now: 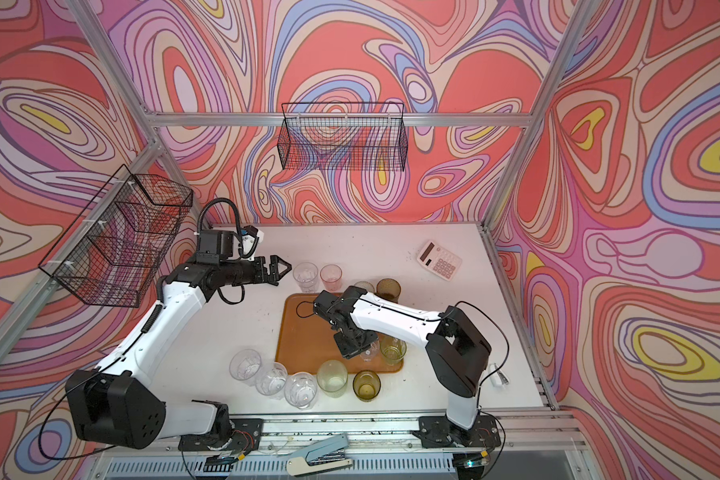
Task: Place the glasses into the tray
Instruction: 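Open the right gripper and lift it off the clear glass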
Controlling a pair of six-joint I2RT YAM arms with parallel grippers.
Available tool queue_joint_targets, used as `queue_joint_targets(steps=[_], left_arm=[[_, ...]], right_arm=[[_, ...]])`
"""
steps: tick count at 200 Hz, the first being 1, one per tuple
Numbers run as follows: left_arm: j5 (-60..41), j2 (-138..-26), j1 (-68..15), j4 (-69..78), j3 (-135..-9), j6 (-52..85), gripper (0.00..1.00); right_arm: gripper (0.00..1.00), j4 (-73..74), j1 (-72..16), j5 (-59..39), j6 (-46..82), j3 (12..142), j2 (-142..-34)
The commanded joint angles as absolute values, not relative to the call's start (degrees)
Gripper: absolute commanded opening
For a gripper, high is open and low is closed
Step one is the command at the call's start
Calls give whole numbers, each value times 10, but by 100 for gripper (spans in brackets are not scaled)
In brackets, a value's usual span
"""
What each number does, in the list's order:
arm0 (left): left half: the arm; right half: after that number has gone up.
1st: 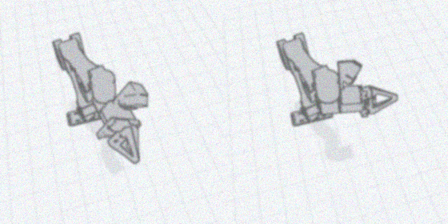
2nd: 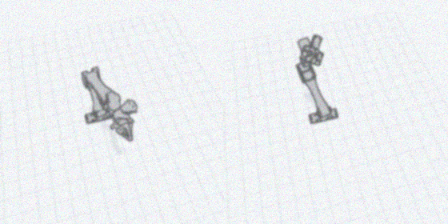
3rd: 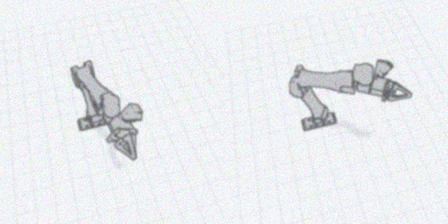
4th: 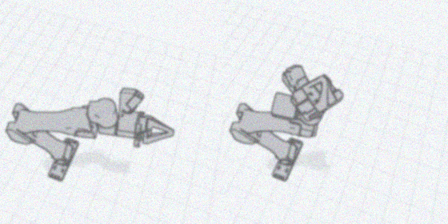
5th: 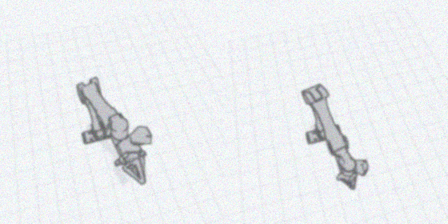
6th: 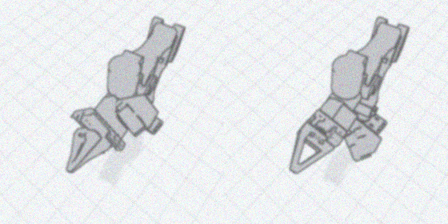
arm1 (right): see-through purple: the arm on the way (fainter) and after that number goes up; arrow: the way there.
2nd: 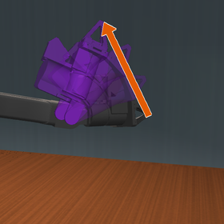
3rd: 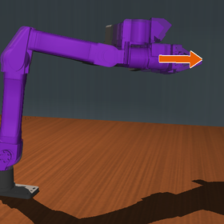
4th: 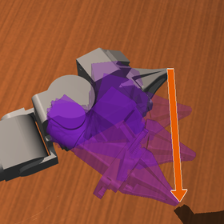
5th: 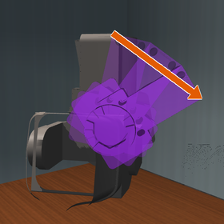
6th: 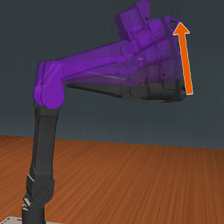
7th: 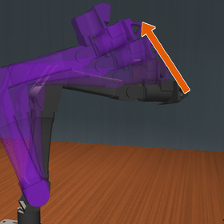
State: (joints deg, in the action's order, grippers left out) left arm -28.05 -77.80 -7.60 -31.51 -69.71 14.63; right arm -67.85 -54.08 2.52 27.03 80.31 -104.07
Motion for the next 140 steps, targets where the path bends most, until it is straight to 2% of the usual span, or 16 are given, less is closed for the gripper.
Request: queue_joint_targets(steps=[1, 33, 140], left_arm=[[-279, -783, -81, -326, -699, 140, 100], [-279, -784, -80, -328, -700, 139, 100], [-273, -788, -82, -341, -708, 134, 100]], right_arm=[[10, -671, -544, 27, 271, 793, -1044], [14, -673, -544, 32, 272, 799, -1039], [40, -695, -544, 79, 254, 866, -989]])
